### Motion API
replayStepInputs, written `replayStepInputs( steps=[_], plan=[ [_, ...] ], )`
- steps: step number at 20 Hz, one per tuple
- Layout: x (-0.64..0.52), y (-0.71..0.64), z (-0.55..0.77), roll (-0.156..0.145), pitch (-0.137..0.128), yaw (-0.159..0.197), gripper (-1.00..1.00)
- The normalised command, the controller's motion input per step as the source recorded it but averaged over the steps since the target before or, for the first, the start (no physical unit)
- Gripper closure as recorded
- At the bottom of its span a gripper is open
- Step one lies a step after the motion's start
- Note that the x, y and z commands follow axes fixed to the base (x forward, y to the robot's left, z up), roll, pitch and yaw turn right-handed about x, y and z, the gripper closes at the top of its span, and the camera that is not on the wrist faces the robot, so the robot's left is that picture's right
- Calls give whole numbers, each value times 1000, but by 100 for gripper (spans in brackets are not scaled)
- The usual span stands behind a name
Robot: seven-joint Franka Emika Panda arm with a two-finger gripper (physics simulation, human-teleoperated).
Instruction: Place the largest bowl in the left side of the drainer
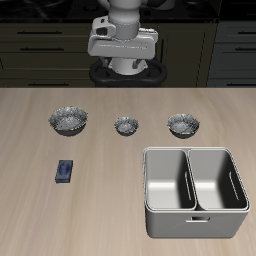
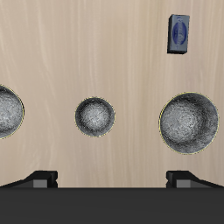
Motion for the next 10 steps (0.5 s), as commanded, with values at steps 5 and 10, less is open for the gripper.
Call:
replayStepInputs(
  steps=[5, 10],
  plan=[
    [-24, -163, 10, 8, -1, 17, -100],
    [15, -335, -1, 7, 9, -13, -100]
  ],
)
